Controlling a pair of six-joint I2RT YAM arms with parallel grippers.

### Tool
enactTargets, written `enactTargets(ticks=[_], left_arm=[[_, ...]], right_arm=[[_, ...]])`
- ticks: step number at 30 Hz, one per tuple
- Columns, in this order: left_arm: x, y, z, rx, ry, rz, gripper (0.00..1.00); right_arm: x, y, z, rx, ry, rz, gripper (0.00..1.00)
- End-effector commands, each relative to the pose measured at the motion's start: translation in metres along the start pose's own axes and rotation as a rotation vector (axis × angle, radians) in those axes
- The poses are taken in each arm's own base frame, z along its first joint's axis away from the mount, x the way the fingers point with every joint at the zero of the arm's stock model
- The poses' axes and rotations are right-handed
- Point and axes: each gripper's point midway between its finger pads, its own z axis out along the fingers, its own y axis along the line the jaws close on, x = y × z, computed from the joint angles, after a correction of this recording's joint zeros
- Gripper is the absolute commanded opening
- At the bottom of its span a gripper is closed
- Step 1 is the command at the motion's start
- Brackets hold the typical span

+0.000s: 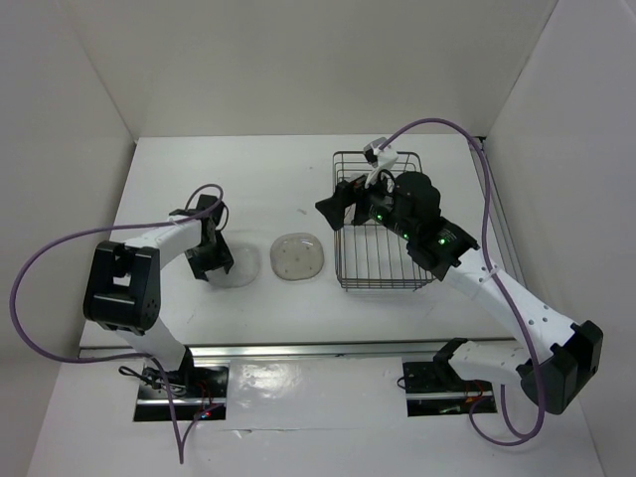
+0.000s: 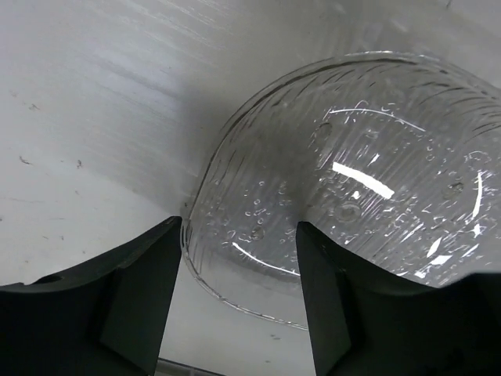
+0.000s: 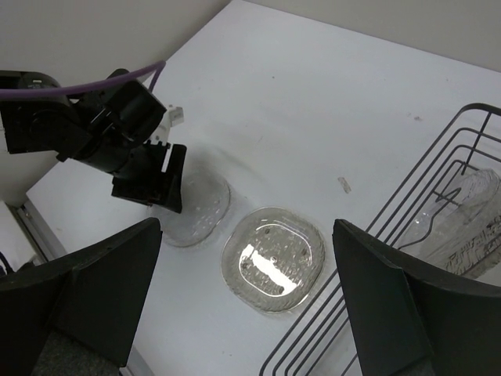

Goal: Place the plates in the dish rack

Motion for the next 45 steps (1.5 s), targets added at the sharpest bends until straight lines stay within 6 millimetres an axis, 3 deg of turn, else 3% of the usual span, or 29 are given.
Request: enactTargets(ticks=[1,2,3,4,6,8,9,11,14,18,22,29,36,41,45], left_arm=[[0.016,0.006,0.019,-0.039,0.044,-0.037,0.61],[0.021,0.008,0.023,-0.053,0.062,-0.042,0.55],[0.023,0.005,0.023,-0.051,0.061,-0.042,0.55],[0.025,0.006,0.025,-0.06,0.051,-0.031,0.42],[0.026,0.01,0.027,-0.083,0.045,-0.054,0.33],[0.025,0.012,0.027,-0.091,0.038,-0.054,0.3],[0.023,0.013,0.027,-0.103,0.028,-0.065,0.22],[0.022,0.015,0.027,-0.11,0.022,-0.065,0.2],[0.023,0.02,0.029,-0.147,0.028,-0.075,0.0],[0.022,0.031,0.026,-0.207,0.006,-0.101,0.0],[0.01,0.044,0.006,-0.26,-0.064,-0.144,0.0],[-0.017,0.044,-0.032,-0.19,-0.202,-0.214,0.0],[-0.033,0.031,-0.044,-0.092,-0.265,-0.178,0.0],[-0.044,0.019,-0.065,0.021,-0.333,-0.167,0.0],[-0.065,0.001,-0.107,0.177,-0.444,-0.135,0.0]], right_arm=[[-0.033,0.013,-0.007,-0.046,-0.098,-0.01,0.97],[-0.033,0.013,-0.007,-0.046,-0.098,-0.01,0.97],[-0.036,0.014,-0.01,-0.048,-0.107,-0.011,0.97],[-0.036,0.014,-0.01,-0.048,-0.107,-0.012,0.97],[-0.034,0.013,-0.01,-0.046,-0.098,-0.01,0.97],[-0.034,0.013,-0.01,-0.046,-0.098,-0.01,0.97],[-0.033,0.015,-0.01,-0.055,-0.096,-0.011,0.97],[-0.036,0.015,-0.01,-0.057,-0.105,-0.012,0.97],[-0.034,0.013,-0.009,-0.048,-0.107,-0.012,0.97],[-0.034,0.013,-0.009,-0.048,-0.107,-0.012,0.97],[-0.03,0.012,-0.006,-0.046,-0.096,-0.001,0.97],[-0.028,0.008,-0.003,-0.035,-0.09,0.01,0.97],[-0.027,0.008,0.001,-0.033,-0.081,0.02,0.97],[-0.03,0.01,0.003,-0.047,-0.086,0.019,0.97],[-0.033,0.019,0.012,-0.143,-0.088,0.01,0.98]])
